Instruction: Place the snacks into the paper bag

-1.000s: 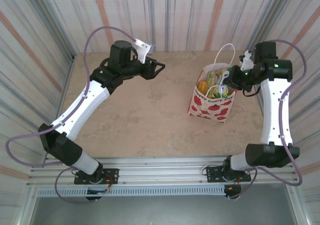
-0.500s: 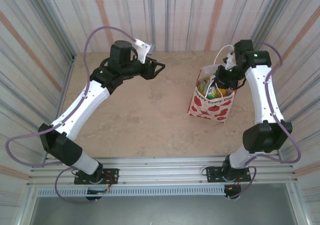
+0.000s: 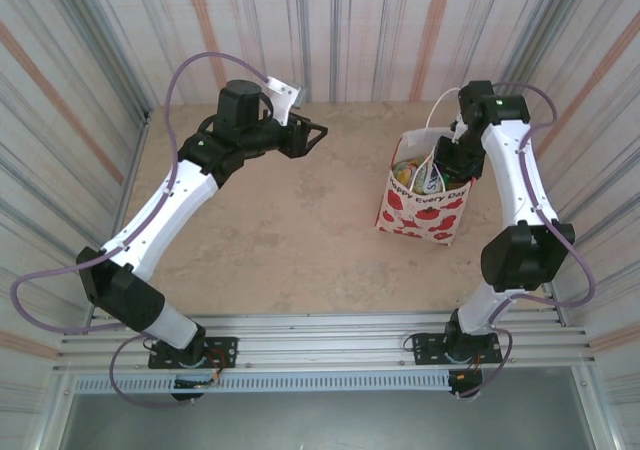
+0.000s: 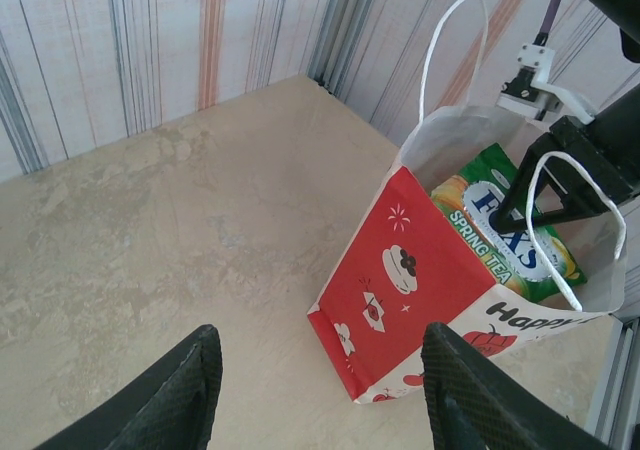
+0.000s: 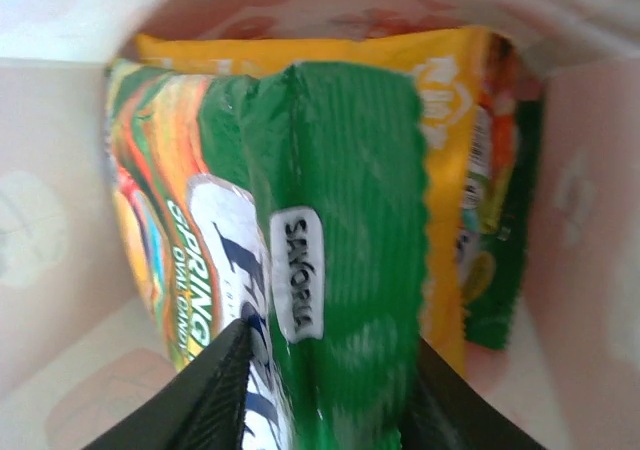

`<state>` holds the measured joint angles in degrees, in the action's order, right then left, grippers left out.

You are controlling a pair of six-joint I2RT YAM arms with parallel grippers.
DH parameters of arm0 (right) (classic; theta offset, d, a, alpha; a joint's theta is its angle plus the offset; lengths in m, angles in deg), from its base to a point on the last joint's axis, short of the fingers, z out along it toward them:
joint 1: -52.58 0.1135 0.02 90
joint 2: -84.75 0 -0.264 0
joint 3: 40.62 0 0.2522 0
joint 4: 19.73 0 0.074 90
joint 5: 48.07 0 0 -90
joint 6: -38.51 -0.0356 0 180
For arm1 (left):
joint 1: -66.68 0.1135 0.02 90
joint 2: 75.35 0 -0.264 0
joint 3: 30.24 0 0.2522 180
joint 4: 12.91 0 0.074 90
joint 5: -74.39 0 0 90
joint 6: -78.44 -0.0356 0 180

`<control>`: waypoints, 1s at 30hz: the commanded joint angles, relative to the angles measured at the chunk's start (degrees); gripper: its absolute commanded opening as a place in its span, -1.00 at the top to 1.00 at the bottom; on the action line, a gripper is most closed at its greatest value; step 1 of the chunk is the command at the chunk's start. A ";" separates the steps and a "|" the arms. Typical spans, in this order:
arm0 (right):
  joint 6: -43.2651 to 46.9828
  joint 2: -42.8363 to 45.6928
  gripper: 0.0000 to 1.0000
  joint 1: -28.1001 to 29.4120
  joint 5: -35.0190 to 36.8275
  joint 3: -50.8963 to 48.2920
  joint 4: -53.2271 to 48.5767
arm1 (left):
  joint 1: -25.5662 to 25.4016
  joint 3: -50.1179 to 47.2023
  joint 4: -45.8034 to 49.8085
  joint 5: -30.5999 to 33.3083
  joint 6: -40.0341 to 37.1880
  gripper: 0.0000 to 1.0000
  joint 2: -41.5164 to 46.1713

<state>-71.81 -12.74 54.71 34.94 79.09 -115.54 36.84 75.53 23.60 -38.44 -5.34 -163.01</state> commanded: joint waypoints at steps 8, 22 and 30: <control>2.72 4.00 0.07 -1.76 10.92 8.35 -10.61 | 0.40 -0.51 0.88 -0.45 -0.62 -0.13 0.09; 1.56 10.06 0.32 2.98 -3.74 7.06 3.94 | 0.41 -0.56 0.88 -0.98 0.25 -0.12 0.71; -3.41 7.10 0.08 6.68 -11.09 7.42 8.80 | 0.45 -1.13 0.78 -0.31 0.57 -0.11 0.96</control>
<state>-72.33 -4.08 59.06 28.54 86.92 -109.70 36.84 75.12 23.64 -38.48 -5.28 -163.01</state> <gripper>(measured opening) 0.446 0.557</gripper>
